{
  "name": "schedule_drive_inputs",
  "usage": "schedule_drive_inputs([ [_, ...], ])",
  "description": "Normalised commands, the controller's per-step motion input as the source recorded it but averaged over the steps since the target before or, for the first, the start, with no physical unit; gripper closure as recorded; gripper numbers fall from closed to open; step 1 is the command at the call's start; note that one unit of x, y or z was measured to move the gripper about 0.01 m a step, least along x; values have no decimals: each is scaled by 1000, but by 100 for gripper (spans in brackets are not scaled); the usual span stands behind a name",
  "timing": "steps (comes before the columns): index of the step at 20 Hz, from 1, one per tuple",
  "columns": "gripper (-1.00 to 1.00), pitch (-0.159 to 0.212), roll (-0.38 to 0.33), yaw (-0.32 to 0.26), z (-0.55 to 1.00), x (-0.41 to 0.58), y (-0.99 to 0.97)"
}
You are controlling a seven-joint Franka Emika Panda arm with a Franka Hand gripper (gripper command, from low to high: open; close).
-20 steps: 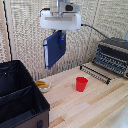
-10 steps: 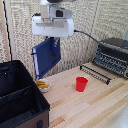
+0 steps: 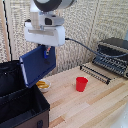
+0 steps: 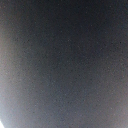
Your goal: Please shift your gripper toward the book. Carefully hold the book with your gripper. Gently transport the book using your gripper to the caddy's front section. Safely let the book go into the caddy's front area.
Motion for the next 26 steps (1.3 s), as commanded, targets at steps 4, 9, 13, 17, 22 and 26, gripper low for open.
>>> schedule_drive_inputs([
  [4, 100, 0, 37, -135, 248, -91, 579],
  [9, 100, 3, 82, -108, 380, -190, 475],
  [13, 100, 11, 60, -135, 343, -100, 466],
  [17, 100, 28, 11, -132, 250, -108, 529],
  [22, 100, 48, 1, -120, 192, -132, 549],
  [26, 100, 77, 27, -82, 179, -211, 534],
])
